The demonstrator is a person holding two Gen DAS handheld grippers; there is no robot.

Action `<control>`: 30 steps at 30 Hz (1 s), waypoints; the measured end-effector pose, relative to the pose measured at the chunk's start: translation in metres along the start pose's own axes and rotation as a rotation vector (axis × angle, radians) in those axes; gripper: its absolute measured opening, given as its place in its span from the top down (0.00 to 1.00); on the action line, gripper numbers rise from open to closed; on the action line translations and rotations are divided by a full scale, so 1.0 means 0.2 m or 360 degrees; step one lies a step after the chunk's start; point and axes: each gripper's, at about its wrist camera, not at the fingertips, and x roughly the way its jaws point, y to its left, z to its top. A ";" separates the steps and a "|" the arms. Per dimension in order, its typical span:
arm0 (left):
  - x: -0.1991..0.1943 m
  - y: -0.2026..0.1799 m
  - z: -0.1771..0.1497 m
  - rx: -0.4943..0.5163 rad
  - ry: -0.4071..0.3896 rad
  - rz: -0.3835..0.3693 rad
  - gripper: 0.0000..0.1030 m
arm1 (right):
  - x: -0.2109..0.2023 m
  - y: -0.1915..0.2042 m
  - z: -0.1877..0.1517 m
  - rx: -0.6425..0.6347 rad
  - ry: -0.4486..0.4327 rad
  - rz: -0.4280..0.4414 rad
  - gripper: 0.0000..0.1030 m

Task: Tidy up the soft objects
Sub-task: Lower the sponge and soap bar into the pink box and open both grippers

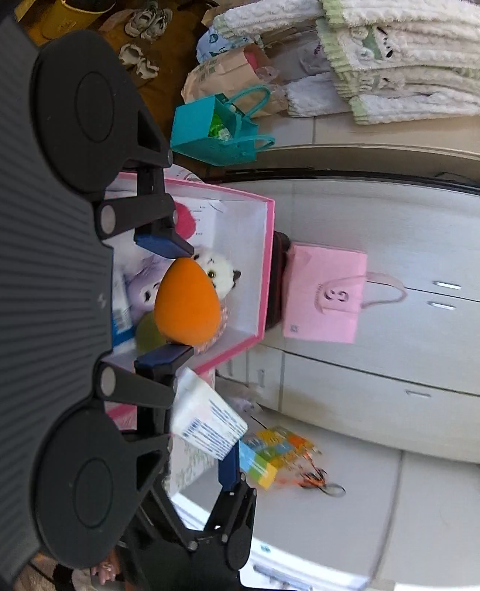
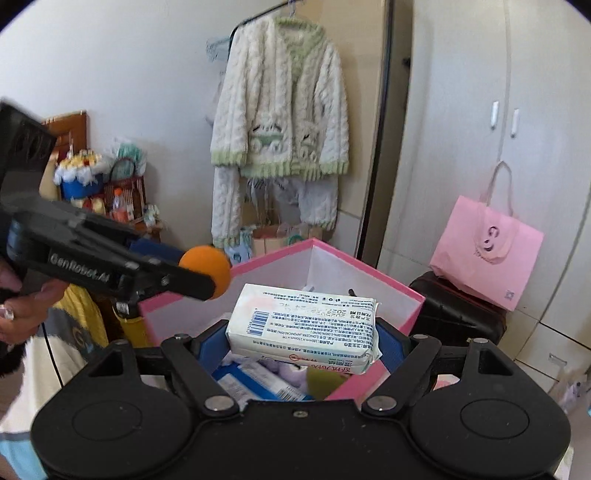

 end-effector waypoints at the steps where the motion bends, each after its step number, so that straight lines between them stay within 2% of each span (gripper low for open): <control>1: 0.06 0.01 0.03 0.0005 0.0032 0.0022 0.52 | 0.06 -0.02 0.01 -0.0014 0.0021 0.0014 0.18; 7: 0.36 0.10 0.13 -0.0012 0.0217 0.0099 0.52 | 0.37 -0.05 0.03 -0.0264 0.0209 0.0076 0.18; 10: 0.48 0.10 0.15 0.0046 0.0288 0.0136 0.52 | 0.49 -0.05 0.04 -0.0408 0.0300 0.0100 0.18; 20: 0.66 0.07 0.18 0.0068 0.0420 0.0157 0.52 | 0.73 -0.09 0.08 -0.0569 0.0461 0.0205 0.16; 24: 0.69 0.09 0.17 -0.0019 0.0462 0.0163 0.49 | 0.72 -0.10 0.07 -0.0592 0.0391 0.0135 0.16; 27: 0.66 0.08 0.17 0.0025 0.0395 0.0219 0.46 | 0.65 -0.12 0.06 -0.0546 0.0340 0.0104 0.16; 30: 0.58 0.07 0.17 0.0010 0.0343 0.0208 0.37 | 0.53 -0.13 0.05 -0.0450 0.0253 0.0112 0.15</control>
